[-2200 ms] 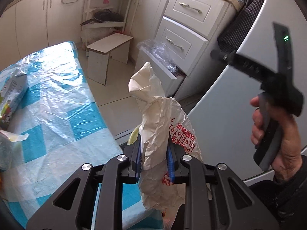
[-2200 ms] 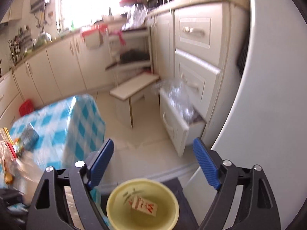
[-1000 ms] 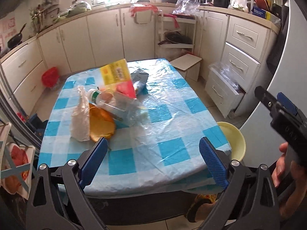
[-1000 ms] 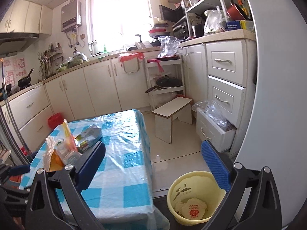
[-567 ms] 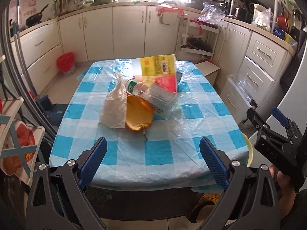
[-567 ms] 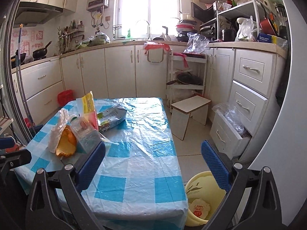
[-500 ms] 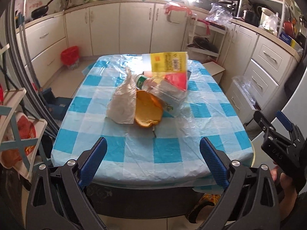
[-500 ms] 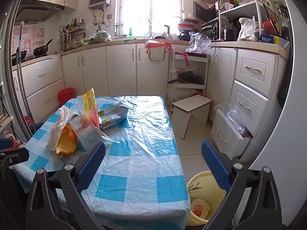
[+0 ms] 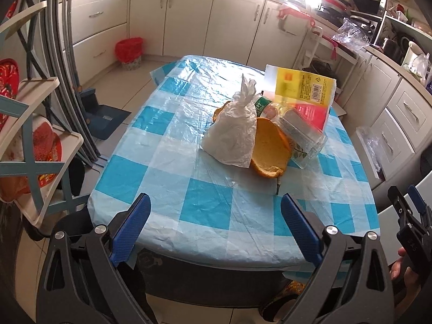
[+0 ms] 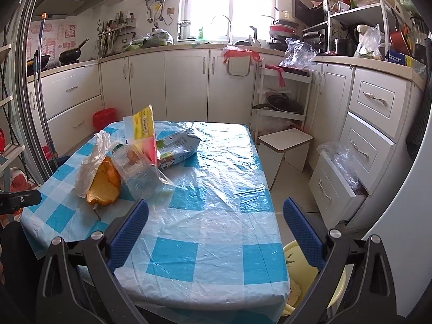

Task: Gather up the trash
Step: 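Grasp a white plastic wrapper with the left gripper and lift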

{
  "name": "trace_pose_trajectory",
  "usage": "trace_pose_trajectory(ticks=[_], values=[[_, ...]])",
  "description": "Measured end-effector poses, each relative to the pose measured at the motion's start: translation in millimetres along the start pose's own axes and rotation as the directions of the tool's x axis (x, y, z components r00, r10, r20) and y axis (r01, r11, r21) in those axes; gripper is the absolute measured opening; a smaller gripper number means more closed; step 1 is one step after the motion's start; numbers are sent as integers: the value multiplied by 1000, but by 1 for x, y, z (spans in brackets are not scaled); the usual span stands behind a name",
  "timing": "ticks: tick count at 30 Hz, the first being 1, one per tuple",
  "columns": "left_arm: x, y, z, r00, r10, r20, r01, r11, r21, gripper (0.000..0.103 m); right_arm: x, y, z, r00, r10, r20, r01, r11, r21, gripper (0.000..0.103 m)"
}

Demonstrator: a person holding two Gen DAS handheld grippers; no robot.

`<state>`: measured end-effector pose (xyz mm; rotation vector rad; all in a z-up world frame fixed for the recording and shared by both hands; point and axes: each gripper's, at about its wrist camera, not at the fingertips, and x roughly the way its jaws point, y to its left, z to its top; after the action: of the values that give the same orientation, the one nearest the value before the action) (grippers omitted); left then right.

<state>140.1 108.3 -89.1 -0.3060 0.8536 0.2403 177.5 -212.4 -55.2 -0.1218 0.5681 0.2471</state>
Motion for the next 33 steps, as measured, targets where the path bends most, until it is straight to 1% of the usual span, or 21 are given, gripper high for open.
trace_pose_trajectory(ticks=[3,7,11,13,15,19,21,22,23,24,26,27,29,33], values=[[5,1,1,1000,-5,4,5,1000,8,93,3,4,-1,1000,24,-14,-24,1000,-7,96],[15,-3,12,999,-4,36,2,999,42,93,6,13,-4,998,52,-36,-53,998,-24,96],[39,4,33,999,-14,48,14,1000,4,93,11,26,-6,995,81,-52,-84,995,-57,96],[53,2,45,999,-27,44,27,1000,4,93,14,33,-7,993,97,-67,-101,993,-68,96],[64,-4,55,998,-24,56,22,999,27,93,19,40,-8,990,114,-84,-120,990,-76,96],[87,-23,76,997,-13,72,5,995,102,93,28,54,-11,982,146,-120,-158,983,-91,96],[97,-30,85,997,-19,79,8,992,127,93,33,60,-12,977,165,-138,-178,980,-90,96],[103,-33,89,996,-30,80,19,990,137,87,36,63,-13,974,174,-148,-188,978,-89,96],[107,-34,92,996,-44,78,33,989,141,72,38,65,-14,971,180,-156,-195,977,-87,96],[113,-34,95,996,-58,67,48,988,145,63,40,67,-15,968,187,-166,-204,975,-85,96],[122,-31,99,995,-89,33,84,987,137,17,45,70,-17,962,200,-183,-217,973,-78,96],[124,-28,99,995,-97,27,92,987,131,15,47,72,-18,959,209,-192,-226,972,-71,96],[118,-16,97,991,-130,44,125,987,101,8,51,74,-18,953,226,-203,-241,969,-53,96],[95,9,87,979,-188,77,184,982,52,6,62,74,-15,934,281,-219,-281,959,32,96]])
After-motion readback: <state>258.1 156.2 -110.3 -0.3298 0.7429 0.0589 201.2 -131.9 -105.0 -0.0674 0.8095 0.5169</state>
